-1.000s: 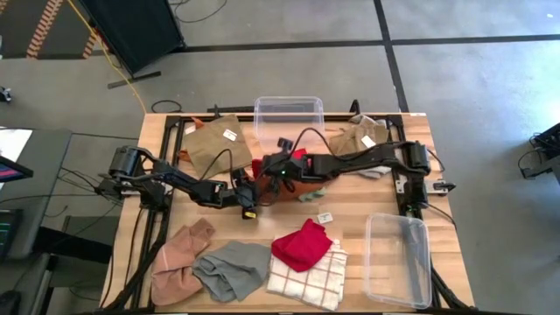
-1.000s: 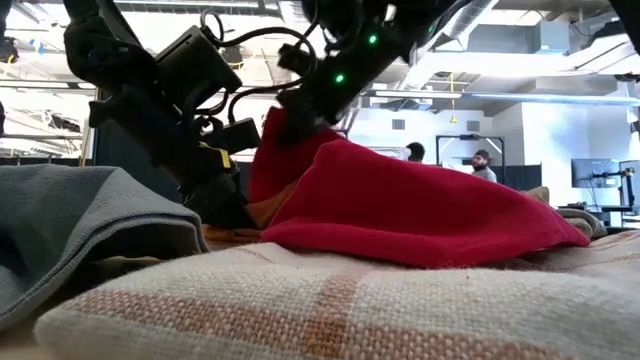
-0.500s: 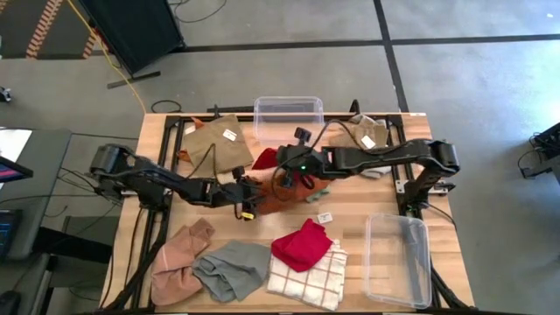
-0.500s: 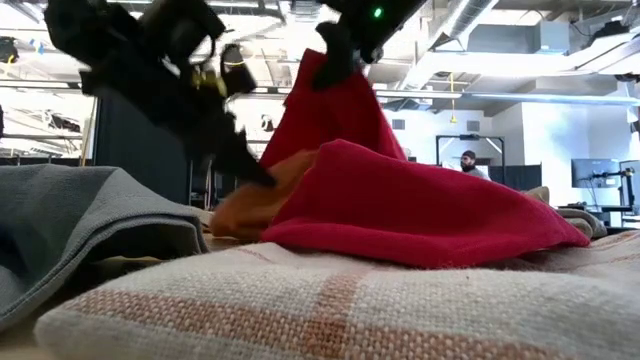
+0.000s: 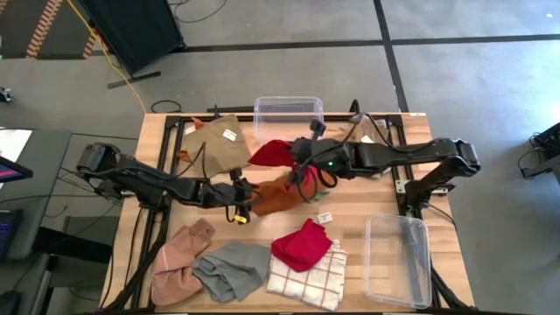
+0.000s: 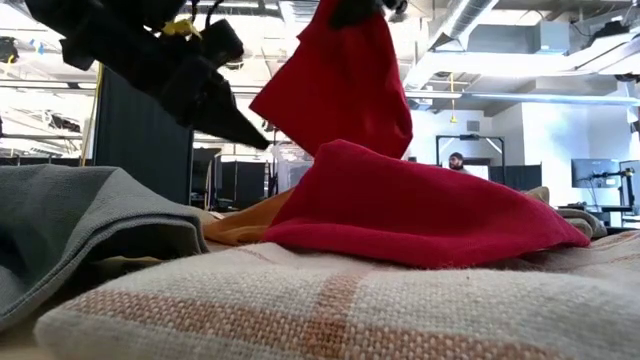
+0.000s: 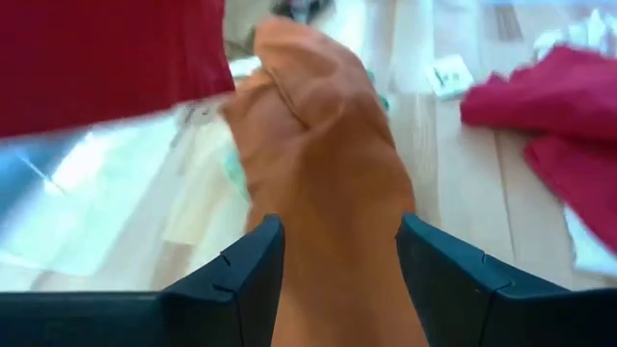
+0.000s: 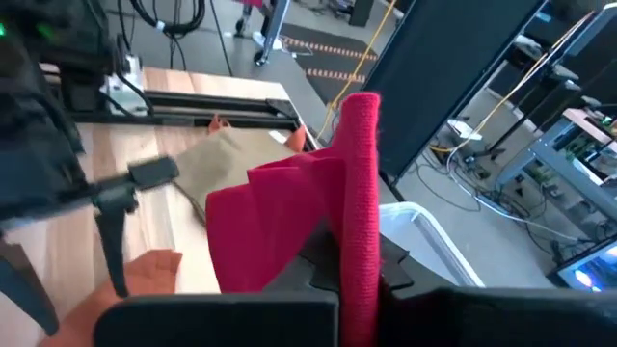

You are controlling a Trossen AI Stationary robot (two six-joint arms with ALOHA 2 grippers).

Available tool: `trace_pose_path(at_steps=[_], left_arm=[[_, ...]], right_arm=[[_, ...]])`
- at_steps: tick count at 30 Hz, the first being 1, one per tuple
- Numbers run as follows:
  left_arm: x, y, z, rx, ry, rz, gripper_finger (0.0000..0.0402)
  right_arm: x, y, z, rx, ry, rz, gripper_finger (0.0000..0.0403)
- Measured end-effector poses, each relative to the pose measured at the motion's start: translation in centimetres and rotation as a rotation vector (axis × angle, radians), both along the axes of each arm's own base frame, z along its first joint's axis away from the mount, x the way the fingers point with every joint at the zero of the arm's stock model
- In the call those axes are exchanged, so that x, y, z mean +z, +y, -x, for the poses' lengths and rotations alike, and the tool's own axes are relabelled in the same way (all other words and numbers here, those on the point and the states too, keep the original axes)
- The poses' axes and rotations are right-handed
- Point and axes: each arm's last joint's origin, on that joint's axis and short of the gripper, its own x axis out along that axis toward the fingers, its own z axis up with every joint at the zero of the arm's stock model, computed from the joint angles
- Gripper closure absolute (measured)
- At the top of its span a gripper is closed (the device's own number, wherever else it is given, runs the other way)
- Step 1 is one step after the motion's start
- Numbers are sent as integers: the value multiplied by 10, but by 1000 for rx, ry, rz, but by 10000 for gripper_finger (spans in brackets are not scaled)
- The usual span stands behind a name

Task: Sort towels by color in basket
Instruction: Put the top red towel into the bottom transparent bin

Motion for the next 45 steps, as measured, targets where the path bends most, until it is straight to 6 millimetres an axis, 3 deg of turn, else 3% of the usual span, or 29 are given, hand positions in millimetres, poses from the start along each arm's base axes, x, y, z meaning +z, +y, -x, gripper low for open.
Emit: trace_pose_path(at_steps=[9,15,22,30,35,39,45], left_arm=[[-26,-2,-12,-17,58,16,209],[-44,1,-19,-9,97,2,209],[-63,8,-18,14,207,-12,209],[-63,13,-17,30,222,-15,209],[-63,15,-17,37,222,-10,209],[-63,15,-17,41,219,-3,209],[-63,14,-17,33,215,22,209]], right_arm=[[18,23,18,17,-44,40,374],[32,37,43,60,-54,9,374],[39,60,91,138,33,-72,374],[51,84,154,255,31,-252,374],[70,92,195,341,4,-401,374],[80,96,219,387,24,-507,374],[73,99,246,340,153,-696,374]])
